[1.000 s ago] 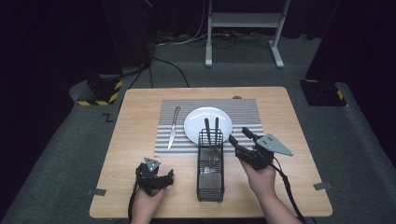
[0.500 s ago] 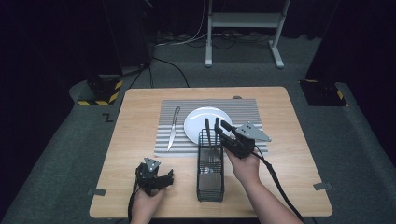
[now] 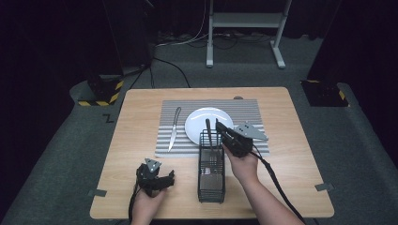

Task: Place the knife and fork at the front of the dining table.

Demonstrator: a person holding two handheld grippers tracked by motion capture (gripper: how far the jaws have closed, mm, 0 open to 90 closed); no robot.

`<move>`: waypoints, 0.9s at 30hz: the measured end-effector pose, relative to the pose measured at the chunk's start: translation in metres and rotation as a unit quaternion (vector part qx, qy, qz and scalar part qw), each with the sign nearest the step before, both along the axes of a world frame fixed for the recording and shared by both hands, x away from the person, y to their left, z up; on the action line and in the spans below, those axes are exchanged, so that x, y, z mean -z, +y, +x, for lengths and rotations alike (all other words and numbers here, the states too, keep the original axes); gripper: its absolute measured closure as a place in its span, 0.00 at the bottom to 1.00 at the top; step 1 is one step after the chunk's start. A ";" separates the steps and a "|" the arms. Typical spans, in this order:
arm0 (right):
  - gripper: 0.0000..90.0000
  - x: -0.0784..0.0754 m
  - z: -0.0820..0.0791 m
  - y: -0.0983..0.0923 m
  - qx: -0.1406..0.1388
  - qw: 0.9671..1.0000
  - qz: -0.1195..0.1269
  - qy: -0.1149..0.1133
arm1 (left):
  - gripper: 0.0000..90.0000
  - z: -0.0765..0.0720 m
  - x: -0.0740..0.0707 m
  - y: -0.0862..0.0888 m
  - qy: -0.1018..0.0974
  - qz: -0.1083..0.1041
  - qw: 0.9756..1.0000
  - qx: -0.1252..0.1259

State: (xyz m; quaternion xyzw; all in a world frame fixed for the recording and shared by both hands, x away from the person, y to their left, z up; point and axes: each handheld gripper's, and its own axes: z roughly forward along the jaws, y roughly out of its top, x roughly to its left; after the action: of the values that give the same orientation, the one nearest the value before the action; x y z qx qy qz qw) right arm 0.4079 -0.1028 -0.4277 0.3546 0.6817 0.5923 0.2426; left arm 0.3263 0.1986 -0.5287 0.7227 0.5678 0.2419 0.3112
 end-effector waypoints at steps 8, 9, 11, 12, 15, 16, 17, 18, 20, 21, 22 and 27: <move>0.98 -0.005 -0.006 -0.002 0.002 1.000 0.007 -0.017 | 0.12 0.000 0.000 0.000 0.000 0.000 1.000 0.000; 0.98 -0.006 -0.006 -0.002 0.002 1.000 0.009 -0.020 | 0.12 0.000 0.000 0.000 0.000 0.000 1.000 0.000; 0.98 -0.008 -0.007 -0.004 0.004 1.000 0.013 -0.025 | 0.12 0.000 0.000 0.000 0.000 0.000 1.000 0.000; 0.98 -0.010 -0.008 -0.005 0.005 1.000 0.015 -0.027 | 0.12 0.000 0.000 0.000 0.000 0.000 1.000 0.000; 0.98 -0.013 -0.009 -0.007 0.007 0.999 0.023 -0.031 | 0.12 0.000 0.000 0.000 0.000 0.000 1.000 0.000; 0.98 -0.015 -0.010 -0.008 0.008 0.999 0.024 -0.035 | 0.12 0.000 0.000 0.000 0.000 0.000 1.000 0.000; 0.98 -0.017 -0.011 -0.008 0.007 0.999 0.027 -0.038 | 0.12 0.000 0.000 0.000 0.000 0.000 1.000 0.000; 0.98 -0.019 -0.013 -0.009 0.008 0.999 0.026 -0.043 | 0.12 0.000 0.000 0.000 0.000 0.000 1.000 0.000; 0.98 -0.023 -0.015 -0.009 0.008 0.998 0.029 -0.051 | 0.12 0.000 0.000 0.000 0.000 0.000 1.000 0.000; 0.98 -0.025 -0.017 -0.010 0.009 0.998 0.032 -0.057 | 0.12 0.000 0.000 0.000 0.000 0.000 1.000 0.000; 0.98 -0.028 -0.019 -0.010 0.008 0.997 0.035 -0.064 | 0.12 0.000 0.000 0.000 0.000 0.000 1.000 0.000; 0.98 -0.042 -0.026 -0.011 0.005 0.995 0.045 -0.084 | 0.12 0.000 0.000 0.000 0.000 0.000 1.000 0.000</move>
State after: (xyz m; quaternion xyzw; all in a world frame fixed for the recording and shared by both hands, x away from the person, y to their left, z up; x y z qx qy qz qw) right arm 0.3820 -0.1140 -0.3861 0.3176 0.6298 0.6487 0.2858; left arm 0.3263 0.1986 -0.5287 0.7225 0.5680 0.2419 0.3113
